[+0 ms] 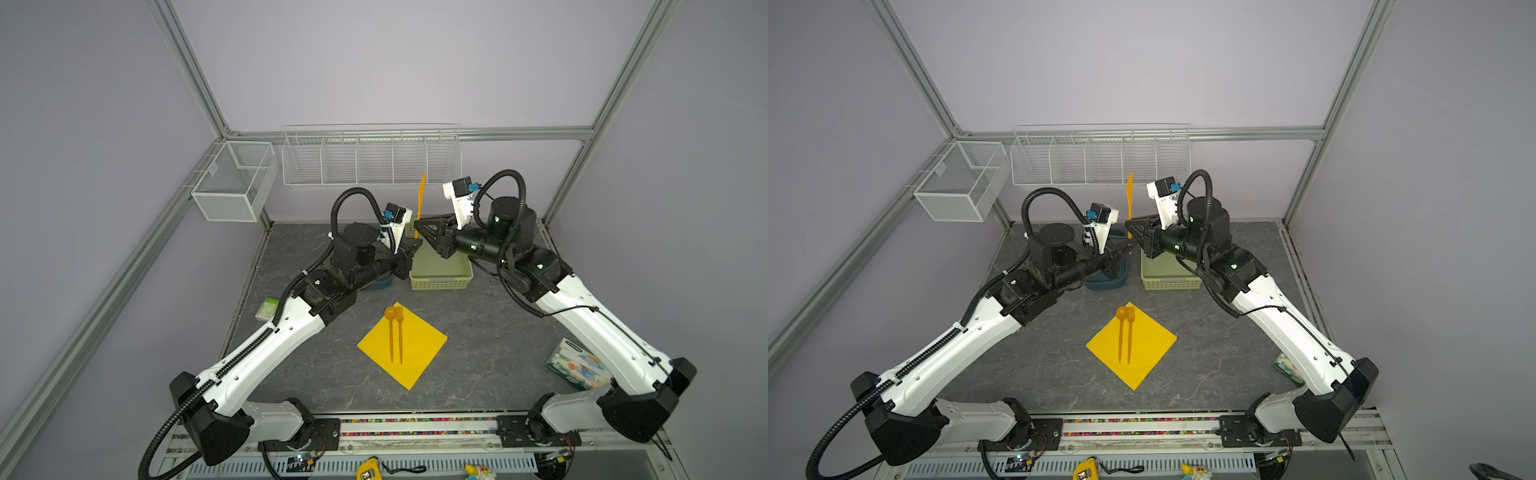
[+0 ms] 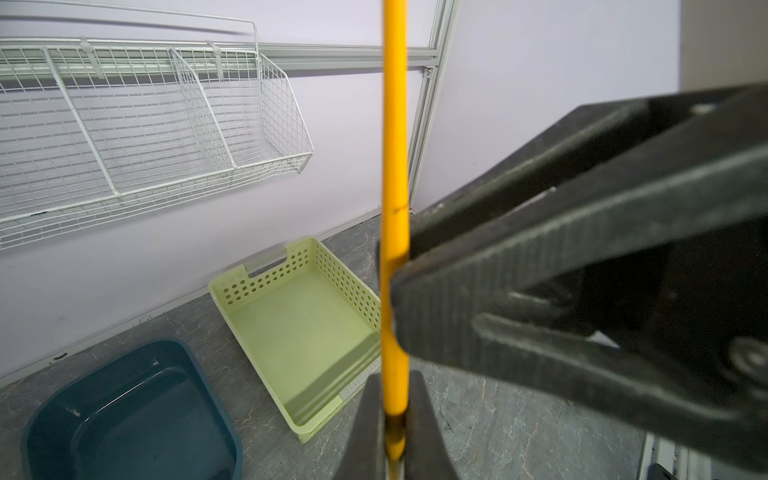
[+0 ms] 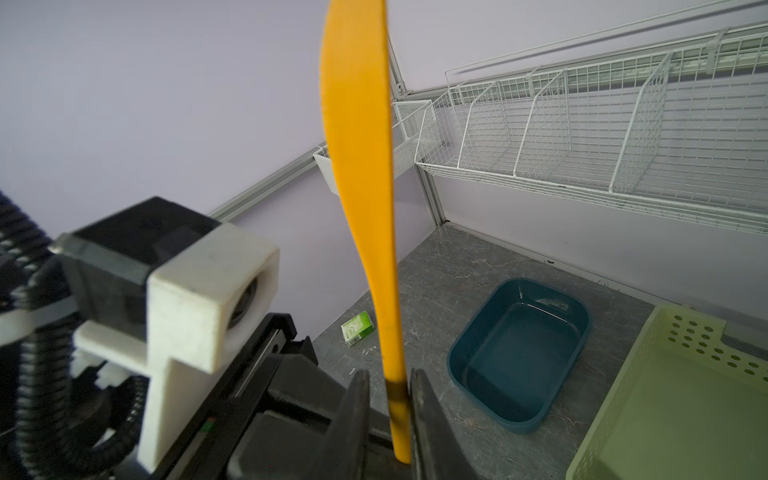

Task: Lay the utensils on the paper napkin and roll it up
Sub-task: 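Open the left gripper and pull it back while the right gripper holds the knife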

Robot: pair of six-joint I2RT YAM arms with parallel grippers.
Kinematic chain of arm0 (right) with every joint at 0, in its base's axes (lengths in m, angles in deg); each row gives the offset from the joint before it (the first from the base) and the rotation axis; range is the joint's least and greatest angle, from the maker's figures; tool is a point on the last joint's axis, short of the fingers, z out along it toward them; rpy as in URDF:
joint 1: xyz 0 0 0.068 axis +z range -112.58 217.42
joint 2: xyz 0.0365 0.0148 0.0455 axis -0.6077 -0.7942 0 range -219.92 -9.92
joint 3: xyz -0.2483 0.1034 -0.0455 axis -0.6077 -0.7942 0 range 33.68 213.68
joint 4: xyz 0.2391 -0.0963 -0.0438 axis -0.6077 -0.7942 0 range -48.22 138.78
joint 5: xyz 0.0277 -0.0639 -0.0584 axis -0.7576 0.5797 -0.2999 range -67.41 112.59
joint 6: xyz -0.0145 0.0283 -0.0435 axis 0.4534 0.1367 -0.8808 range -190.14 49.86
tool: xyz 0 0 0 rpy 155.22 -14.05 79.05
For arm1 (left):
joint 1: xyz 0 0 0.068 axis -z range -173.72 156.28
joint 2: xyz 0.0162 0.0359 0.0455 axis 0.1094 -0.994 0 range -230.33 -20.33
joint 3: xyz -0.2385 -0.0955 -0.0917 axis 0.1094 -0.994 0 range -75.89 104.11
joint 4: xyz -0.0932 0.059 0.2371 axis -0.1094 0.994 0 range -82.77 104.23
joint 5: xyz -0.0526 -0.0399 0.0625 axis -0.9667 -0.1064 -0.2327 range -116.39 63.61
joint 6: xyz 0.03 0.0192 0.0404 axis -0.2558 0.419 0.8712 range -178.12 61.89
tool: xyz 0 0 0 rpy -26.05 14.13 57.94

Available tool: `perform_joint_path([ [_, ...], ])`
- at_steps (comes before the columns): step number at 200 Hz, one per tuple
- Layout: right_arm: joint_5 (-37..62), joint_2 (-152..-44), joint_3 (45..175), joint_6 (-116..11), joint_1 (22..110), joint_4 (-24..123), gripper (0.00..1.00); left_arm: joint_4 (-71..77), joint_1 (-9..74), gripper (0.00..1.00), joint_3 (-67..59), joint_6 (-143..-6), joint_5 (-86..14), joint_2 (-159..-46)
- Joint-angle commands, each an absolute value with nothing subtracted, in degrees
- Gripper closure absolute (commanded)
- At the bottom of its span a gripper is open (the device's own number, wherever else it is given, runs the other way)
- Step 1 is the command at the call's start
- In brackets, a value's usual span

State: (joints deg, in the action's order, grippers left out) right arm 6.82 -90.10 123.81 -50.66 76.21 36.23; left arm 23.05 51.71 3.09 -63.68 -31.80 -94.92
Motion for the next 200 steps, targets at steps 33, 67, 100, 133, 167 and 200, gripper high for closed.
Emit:
perform_joint_path([
  [33, 6.82, -90.70, 124.70, -50.63, 76.61, 38.44, 0.82, 24.45, 51.80, 1.00, 5.25, -63.95, -31.69, -95.11],
  [67, 6.57, -91.02, 124.65, -50.44, 76.59, 39.46, 0.79, 25.28, 51.81, 1.00, 5.31, -64.02, -31.28, -94.89],
  [100, 6.25, -91.20, 124.85, -50.37, 76.58, 39.55, 0.81, 25.81, 51.81, 1.00, 5.24, -64.22, -31.22, -94.69],
  [133, 6.07, -91.22, 124.66, -50.04, 76.57, 39.55, 0.87, 25.80, 51.81, 1.00, 5.20, -64.26, -30.84, -94.42],
  [167, 5.72, -90.84, 124.70, -50.01, 76.59, 39.73, 0.93, 25.73, 51.81, 1.00, 5.34, -64.53, -31.49, -94.76],
  [200, 6.40, -90.54, 124.91, -50.08, 76.58, 39.05, 0.93, 25.53, 51.78, 1.00, 5.68, -64.78, -32.63, -95.02],
])
